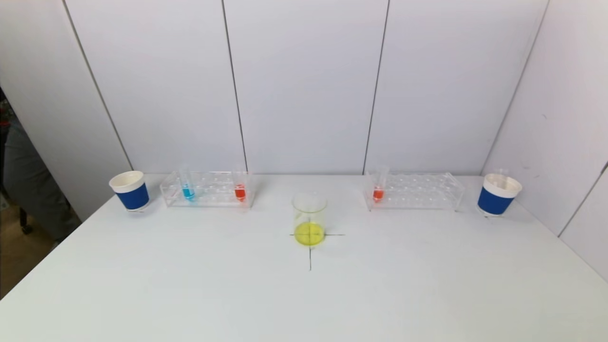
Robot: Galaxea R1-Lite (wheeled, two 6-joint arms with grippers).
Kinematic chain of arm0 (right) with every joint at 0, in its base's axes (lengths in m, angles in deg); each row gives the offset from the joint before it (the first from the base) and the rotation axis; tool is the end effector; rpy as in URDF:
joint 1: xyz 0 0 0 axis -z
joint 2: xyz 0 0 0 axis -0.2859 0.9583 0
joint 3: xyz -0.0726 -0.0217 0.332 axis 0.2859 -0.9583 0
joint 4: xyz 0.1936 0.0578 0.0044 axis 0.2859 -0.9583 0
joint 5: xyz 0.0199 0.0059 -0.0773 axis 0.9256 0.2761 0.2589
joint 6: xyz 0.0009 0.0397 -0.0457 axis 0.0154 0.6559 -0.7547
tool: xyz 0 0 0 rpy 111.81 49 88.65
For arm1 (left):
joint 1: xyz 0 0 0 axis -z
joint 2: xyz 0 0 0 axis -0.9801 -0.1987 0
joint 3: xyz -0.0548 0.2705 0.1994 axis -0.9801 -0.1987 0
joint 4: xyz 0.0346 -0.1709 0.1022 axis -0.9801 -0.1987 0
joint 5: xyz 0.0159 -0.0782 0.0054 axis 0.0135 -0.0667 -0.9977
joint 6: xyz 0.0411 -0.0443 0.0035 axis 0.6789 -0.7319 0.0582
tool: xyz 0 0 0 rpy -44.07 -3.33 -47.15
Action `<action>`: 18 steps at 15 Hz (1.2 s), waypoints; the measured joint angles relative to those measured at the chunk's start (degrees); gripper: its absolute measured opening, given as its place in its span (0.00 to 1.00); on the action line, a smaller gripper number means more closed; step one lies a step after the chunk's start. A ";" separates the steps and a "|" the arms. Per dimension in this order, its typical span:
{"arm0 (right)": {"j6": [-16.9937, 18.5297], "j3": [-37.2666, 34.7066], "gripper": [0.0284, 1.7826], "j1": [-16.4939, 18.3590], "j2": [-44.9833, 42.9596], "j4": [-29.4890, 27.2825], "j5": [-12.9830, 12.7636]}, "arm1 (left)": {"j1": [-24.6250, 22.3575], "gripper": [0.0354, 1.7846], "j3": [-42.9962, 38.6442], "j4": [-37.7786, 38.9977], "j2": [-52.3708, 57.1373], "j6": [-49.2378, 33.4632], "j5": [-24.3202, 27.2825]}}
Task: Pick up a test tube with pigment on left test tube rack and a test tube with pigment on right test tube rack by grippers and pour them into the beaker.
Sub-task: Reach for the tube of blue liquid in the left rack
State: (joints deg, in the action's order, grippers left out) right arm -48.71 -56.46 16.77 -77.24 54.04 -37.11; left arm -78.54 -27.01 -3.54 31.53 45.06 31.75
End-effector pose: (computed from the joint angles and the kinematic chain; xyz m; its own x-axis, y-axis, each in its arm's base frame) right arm -0.0126 0.0016 0.0748 0.9997 0.0236 -0.0030 -0.0237 0.9977 -0.0637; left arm -0.0337 -0.0004 0.1532 0.9963 -0.0072 0.0851 0.0027 0.9986 0.0531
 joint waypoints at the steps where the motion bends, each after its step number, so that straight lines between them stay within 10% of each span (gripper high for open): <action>1: 0.00 0.00 0.99 0.05 0.00 0.02 0.02 | 0.00 0.99 2.51 0.06 -1.83 0.00 -0.09; 18: 0.00 0.00 0.99 0.02 0.00 0.00 0.00 | 0.00 0.99 28.34 18.90 -46.46 0.28 3.52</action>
State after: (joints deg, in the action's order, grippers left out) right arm -48.71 -56.46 16.79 -77.24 54.04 -37.11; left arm -78.54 1.33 15.36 -14.92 45.34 35.27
